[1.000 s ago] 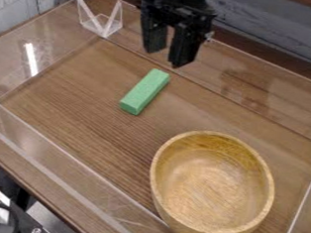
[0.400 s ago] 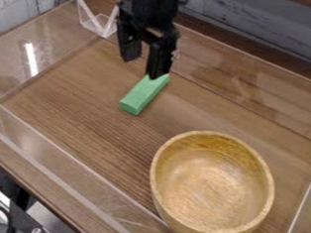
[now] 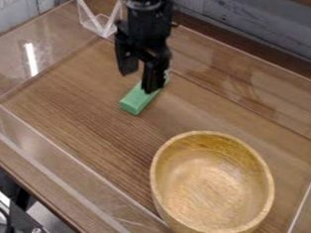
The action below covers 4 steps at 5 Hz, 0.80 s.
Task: Put the green block in the brown bowl
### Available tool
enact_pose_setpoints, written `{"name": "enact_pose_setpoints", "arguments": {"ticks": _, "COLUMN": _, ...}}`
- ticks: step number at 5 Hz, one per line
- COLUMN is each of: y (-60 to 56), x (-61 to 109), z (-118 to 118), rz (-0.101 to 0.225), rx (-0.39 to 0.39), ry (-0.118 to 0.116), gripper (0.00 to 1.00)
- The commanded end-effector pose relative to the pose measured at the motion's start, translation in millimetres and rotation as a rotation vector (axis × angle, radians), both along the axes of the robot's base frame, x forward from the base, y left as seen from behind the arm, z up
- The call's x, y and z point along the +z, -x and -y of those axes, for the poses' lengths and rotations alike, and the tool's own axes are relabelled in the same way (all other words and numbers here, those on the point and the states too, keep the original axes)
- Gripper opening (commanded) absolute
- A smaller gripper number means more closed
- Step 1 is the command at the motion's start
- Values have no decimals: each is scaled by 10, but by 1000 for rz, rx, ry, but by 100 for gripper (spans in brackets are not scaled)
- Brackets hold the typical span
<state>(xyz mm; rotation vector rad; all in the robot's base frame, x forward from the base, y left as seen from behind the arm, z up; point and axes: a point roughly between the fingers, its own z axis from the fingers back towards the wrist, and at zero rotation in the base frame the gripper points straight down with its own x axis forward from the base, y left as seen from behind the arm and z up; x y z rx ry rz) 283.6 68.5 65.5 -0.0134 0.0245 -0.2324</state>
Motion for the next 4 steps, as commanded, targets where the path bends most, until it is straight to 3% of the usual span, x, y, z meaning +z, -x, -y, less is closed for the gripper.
{"name": "enact_pose_setpoints", "arguments": {"ticks": 1, "y": -44, "x": -33, "z": -60, "rz": 49, "rx": -8, "ry": -13, "gripper": 100}}
{"name": "enact_pose_setpoints", "arguments": {"ticks": 4, "y": -40, "x": -289, "z": -111, "rz": 45, "rx": -5, "ry": -2, "gripper": 100}}
